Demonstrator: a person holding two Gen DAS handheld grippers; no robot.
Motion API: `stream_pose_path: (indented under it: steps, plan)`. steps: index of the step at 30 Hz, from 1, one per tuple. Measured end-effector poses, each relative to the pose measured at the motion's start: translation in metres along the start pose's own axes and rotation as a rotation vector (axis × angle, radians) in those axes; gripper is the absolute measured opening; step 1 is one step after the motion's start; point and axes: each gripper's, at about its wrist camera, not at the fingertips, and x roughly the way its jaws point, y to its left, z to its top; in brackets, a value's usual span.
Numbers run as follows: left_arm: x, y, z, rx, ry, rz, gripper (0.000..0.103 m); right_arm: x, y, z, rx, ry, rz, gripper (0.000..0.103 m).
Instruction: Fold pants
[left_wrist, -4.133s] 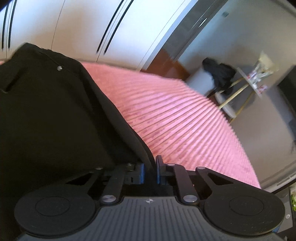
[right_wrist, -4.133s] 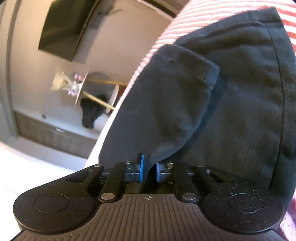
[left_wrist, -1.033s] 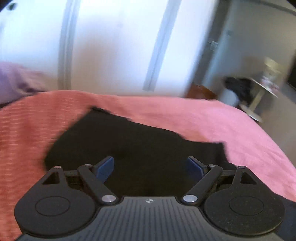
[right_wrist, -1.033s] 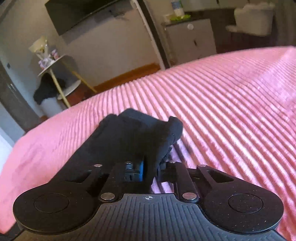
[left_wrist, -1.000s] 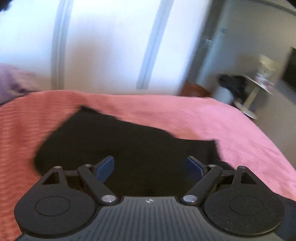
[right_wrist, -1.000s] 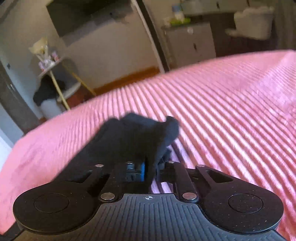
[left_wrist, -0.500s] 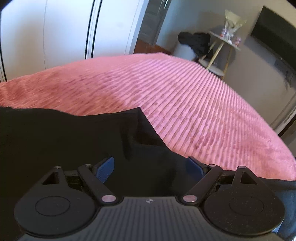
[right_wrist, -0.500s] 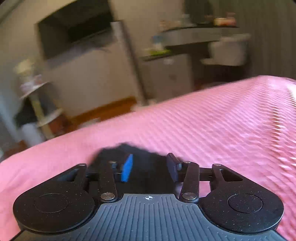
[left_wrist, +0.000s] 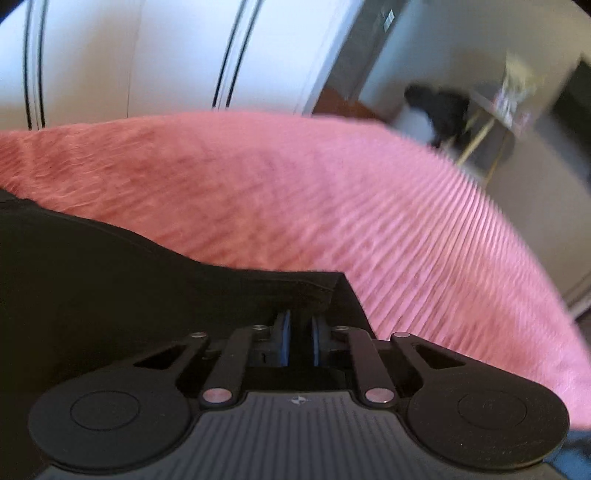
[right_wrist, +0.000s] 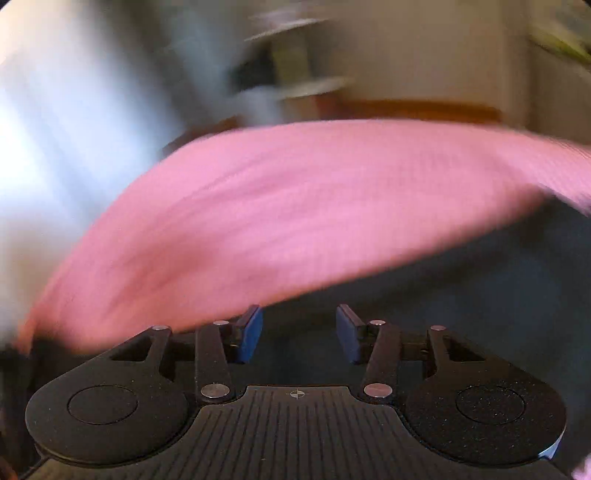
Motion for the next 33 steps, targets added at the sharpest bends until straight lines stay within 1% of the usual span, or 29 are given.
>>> stream_pose_path:
  steps: [1,2,3,4,5,6,7,9,10,14,16,17,18,19,20,21,22,23,25,28,29,30,31,32,33]
  plan:
    - [-0.008,0.006,0.001,-0.027,-0.007,-0.015,0.021,0.009,0.024,-0.003,-0.083,0.013,0.05,0.056]
    - [-0.016,0.011,0.001,-0.033,-0.016,-0.022,0.029,0.018,0.046,-0.006,-0.155,0.023,0.086,0.057]
    - [-0.025,0.016,0.001,-0.022,-0.031,-0.016,0.044,0.027,0.065,-0.007,-0.212,0.033,0.105,0.058]
    - [-0.036,0.021,0.0,0.004,-0.056,0.003,0.054,0.036,0.082,-0.009,-0.259,0.044,0.118,0.059]
    - [-0.047,0.028,0.0,0.032,-0.083,0.033,0.074,0.041,0.097,-0.009,-0.287,0.051,0.133,0.059]
    - [-0.058,0.037,-0.001,0.057,-0.112,0.061,0.083,0.046,0.111,-0.01,-0.305,0.059,0.164,0.059]
    - [-0.068,0.047,-0.001,0.084,-0.137,0.089,0.085,0.052,0.125,-0.01,-0.32,0.07,0.207,0.06]
    - [-0.084,0.072,-0.003,0.113,-0.152,0.155,0.086,0.064,0.147,-0.01,-0.35,0.078,0.254,0.061]
    - [-0.091,0.087,-0.004,0.111,-0.152,0.191,0.086,0.069,0.159,-0.013,-0.369,0.084,0.269,0.061]
    - [-0.113,0.146,-0.018,0.047,-0.153,0.346,0.086,0.101,0.197,-0.016,-0.414,0.132,0.302,0.059]
    - [-0.116,0.164,-0.026,0.048,-0.14,0.402,0.086,0.111,0.213,-0.019,-0.45,0.135,0.303,0.061]
    - [-0.116,0.171,-0.03,0.049,-0.125,0.411,0.086,0.116,0.222,-0.021,-0.471,0.141,0.308,0.059]
    - [-0.116,0.176,-0.033,0.043,-0.119,0.399,0.086,0.119,0.23,-0.023,-0.493,0.147,0.311,0.054]
    - [-0.117,0.178,-0.035,0.034,-0.124,0.39,0.086,0.121,0.237,-0.025,-0.516,0.148,0.301,0.031]
    - [-0.12,0.179,-0.035,0.03,-0.135,0.397,0.086,0.12,0.243,-0.025,-0.54,0.148,0.285,0.021]
    - [-0.125,0.178,-0.035,0.025,-0.156,0.411,0.086,0.117,0.245,-0.024,-0.558,0.147,0.284,0.017]
    - [-0.13,0.178,-0.034,0.022,-0.186,0.426,0.086,0.113,0.247,-0.023,-0.575,0.128,0.275,0.004]
    - [-0.135,0.178,-0.034,0.015,-0.214,0.439,0.087,0.111,0.248,-0.02,-0.574,0.116,0.27,0.004]
    - [-0.138,0.181,-0.031,0.004,-0.234,0.469,0.087,0.108,0.252,-0.016,-0.582,0.096,0.248,0.004]
    - [-0.13,0.192,-0.028,-0.006,-0.198,0.533,0.087,0.117,0.26,-0.015,-0.592,0.058,0.191,0.003]
    - [-0.129,0.197,-0.029,-0.018,-0.196,0.558,0.087,0.121,0.262,-0.015,-0.588,0.036,0.164,0.001]
    - [-0.129,0.2,-0.03,-0.026,-0.197,0.573,0.087,0.125,0.263,-0.014,-0.584,-0.006,0.091,0.001]
    - [-0.129,0.203,-0.031,-0.034,-0.195,0.578,0.087,0.131,0.26,-0.011,-0.571,-0.023,0.03,0.001]
    - [-0.128,0.206,-0.032,-0.042,-0.188,0.584,0.088,0.139,0.254,-0.006,-0.519,0.007,-0.003,0.001]
    - [-0.128,0.209,-0.033,-0.053,-0.179,0.59,0.088,0.144,0.246,-0.001,-0.445,0.055,-0.004,0.001]
